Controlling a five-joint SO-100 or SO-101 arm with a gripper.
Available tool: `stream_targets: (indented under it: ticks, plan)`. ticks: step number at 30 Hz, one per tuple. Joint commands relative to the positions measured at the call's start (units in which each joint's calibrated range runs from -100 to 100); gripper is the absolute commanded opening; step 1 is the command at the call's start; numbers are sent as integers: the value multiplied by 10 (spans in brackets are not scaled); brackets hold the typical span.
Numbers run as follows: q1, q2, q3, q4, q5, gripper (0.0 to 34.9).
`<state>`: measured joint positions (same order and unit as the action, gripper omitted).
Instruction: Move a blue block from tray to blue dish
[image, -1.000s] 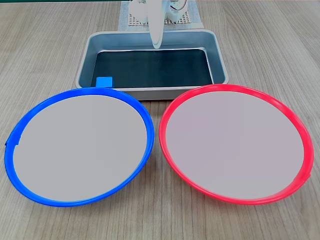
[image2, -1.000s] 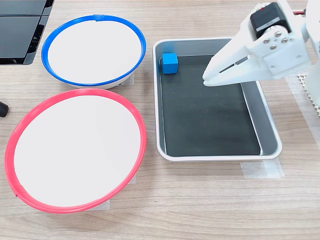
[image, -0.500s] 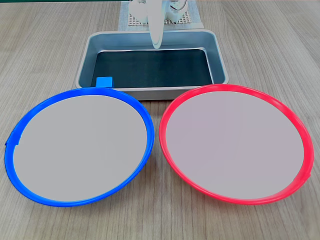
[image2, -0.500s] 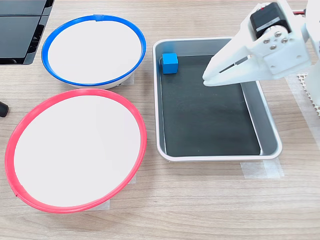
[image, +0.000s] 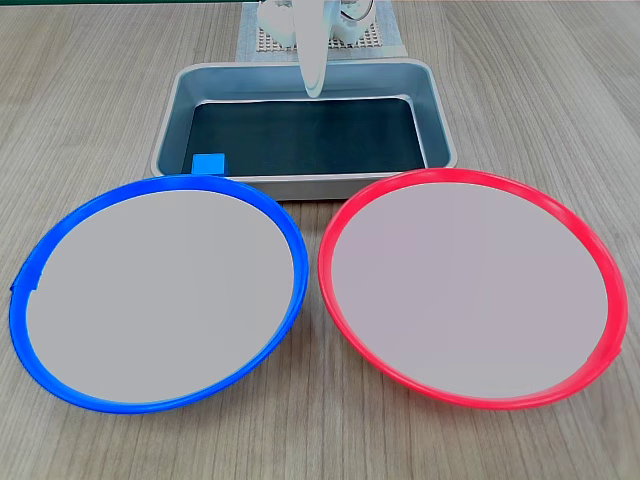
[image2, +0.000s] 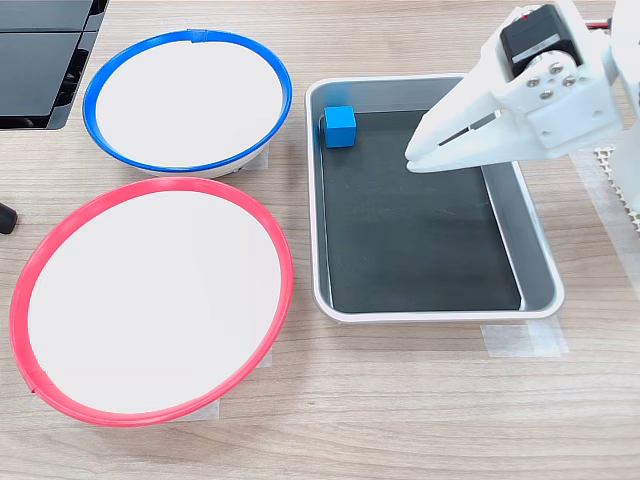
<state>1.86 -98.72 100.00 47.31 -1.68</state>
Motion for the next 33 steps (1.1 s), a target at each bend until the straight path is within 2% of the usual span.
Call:
stream_targets:
  ticks: [1, 9, 12, 16, 18, 21, 24, 25, 28, 29, 30, 31, 33]
  plan:
    - [1, -3, 0, 1, 2, 3]
    - [13, 1, 0, 0, -8, 3]
    - [54, 51, -34, 3, 6, 3]
    - [121, 202, -214, 42, 125, 3]
    - [148, 341, -330, 44, 231, 3]
    - [157, 455, -406, 73, 320, 3]
    - [180, 563, -453, 66, 409, 3]
    - [186, 586, -460, 53, 428, 7]
    - [200, 654, -474, -1, 495, 51]
    - [203, 675, -479, -19, 512, 69]
    - [203, 698, -487, -32, 529, 108]
    - [201, 722, -500, -39, 547, 128]
    - [192, 777, -539, -43, 568, 136]
